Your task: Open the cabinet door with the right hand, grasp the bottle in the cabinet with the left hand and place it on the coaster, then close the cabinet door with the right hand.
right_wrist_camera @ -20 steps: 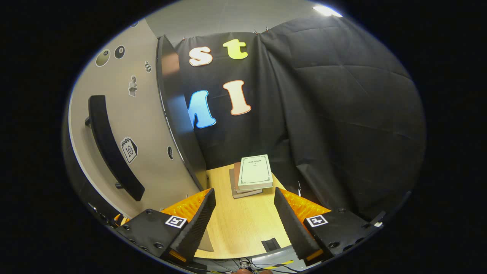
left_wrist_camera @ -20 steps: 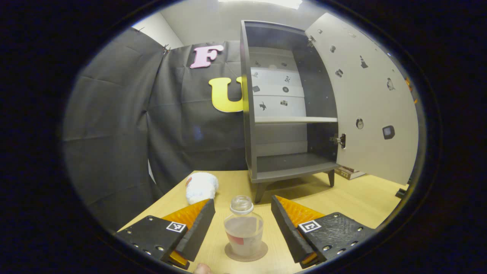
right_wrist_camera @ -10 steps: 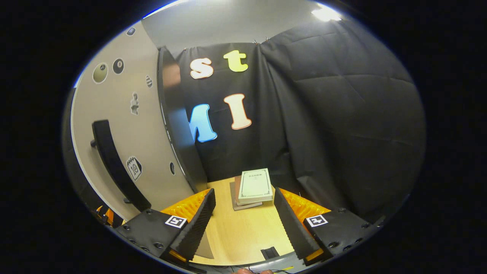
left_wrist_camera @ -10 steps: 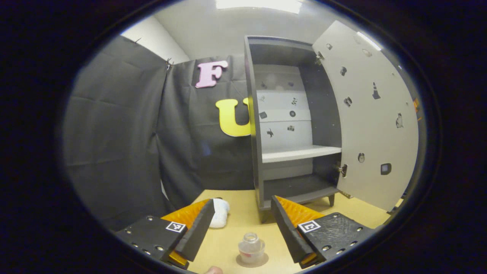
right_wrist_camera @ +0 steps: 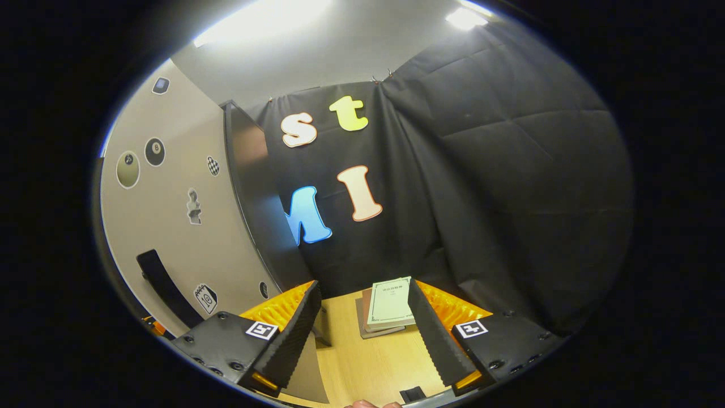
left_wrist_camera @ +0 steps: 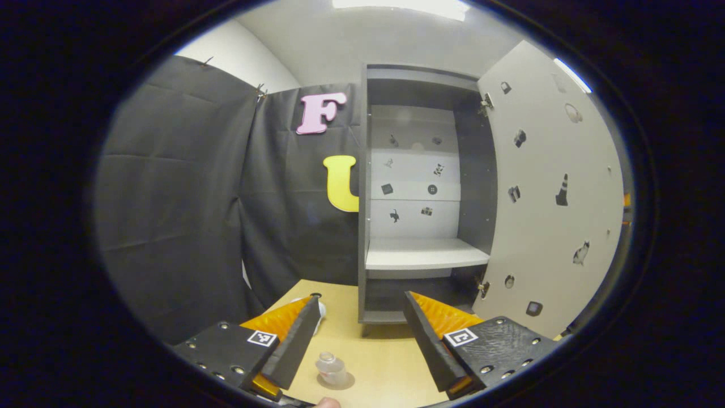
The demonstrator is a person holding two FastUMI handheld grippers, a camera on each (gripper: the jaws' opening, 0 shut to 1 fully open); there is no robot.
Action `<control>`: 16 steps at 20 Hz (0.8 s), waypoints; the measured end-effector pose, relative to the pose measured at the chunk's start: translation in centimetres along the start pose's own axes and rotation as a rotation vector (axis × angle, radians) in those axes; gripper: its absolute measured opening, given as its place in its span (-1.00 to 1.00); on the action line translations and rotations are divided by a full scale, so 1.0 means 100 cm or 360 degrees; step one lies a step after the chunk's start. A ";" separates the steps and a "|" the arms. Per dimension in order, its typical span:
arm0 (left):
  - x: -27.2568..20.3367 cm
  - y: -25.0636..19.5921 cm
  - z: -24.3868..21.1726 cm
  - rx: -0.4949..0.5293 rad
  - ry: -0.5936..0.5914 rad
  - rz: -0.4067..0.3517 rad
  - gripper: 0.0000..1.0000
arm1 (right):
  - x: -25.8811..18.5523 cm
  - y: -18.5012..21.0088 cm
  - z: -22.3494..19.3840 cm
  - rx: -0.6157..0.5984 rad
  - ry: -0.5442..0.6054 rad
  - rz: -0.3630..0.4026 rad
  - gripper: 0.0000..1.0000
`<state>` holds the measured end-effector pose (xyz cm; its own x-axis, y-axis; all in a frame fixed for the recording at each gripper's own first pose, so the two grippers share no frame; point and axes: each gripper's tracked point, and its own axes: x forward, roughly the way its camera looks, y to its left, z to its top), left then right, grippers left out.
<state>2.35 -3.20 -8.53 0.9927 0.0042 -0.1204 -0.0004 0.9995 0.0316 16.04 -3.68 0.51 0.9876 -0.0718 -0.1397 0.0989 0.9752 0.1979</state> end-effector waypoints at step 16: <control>-0.046 0.000 0.033 -0.0148 0.0133 0.0164 0.79 | -0.008 0.079 -0.003 -0.0207 0.0108 0.0426 0.95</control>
<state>-1.81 -3.33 -4.71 0.9734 0.1055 -0.2035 -0.1166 0.9922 -0.0432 15.96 4.17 1.96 0.9656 0.2014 -0.1643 -0.1847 0.9765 0.1114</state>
